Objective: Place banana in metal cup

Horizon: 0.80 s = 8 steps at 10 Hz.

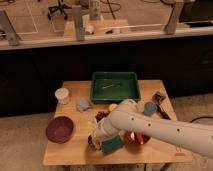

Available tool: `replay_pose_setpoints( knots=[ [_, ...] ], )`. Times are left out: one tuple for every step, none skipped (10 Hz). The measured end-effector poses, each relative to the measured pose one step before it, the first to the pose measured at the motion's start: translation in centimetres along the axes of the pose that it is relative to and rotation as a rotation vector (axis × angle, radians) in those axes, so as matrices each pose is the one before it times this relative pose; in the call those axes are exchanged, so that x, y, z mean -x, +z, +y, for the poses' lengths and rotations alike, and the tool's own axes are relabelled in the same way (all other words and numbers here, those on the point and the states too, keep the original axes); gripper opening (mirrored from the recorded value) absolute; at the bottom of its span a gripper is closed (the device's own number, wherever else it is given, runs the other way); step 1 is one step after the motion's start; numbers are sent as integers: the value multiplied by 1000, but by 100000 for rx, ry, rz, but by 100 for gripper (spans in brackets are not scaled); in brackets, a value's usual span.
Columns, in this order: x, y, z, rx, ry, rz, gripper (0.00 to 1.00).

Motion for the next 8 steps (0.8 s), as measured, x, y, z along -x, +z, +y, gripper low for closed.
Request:
replay_pose_setpoints(
  knots=[
    [67, 15, 85, 37, 41, 1, 17],
    [3, 97, 110, 7, -15, -89, 29],
    [-38, -65, 88, -200, -7, 86, 39],
    [-35, -95, 115, -133, 2, 137, 47],
    [14, -60, 193, -188, 66, 78, 59],
    [30, -10, 67, -185, 4, -106, 69],
    [27, 77, 63, -127, 56, -164, 77],
    [24, 47, -50, -128, -14, -114, 80]
  ],
)
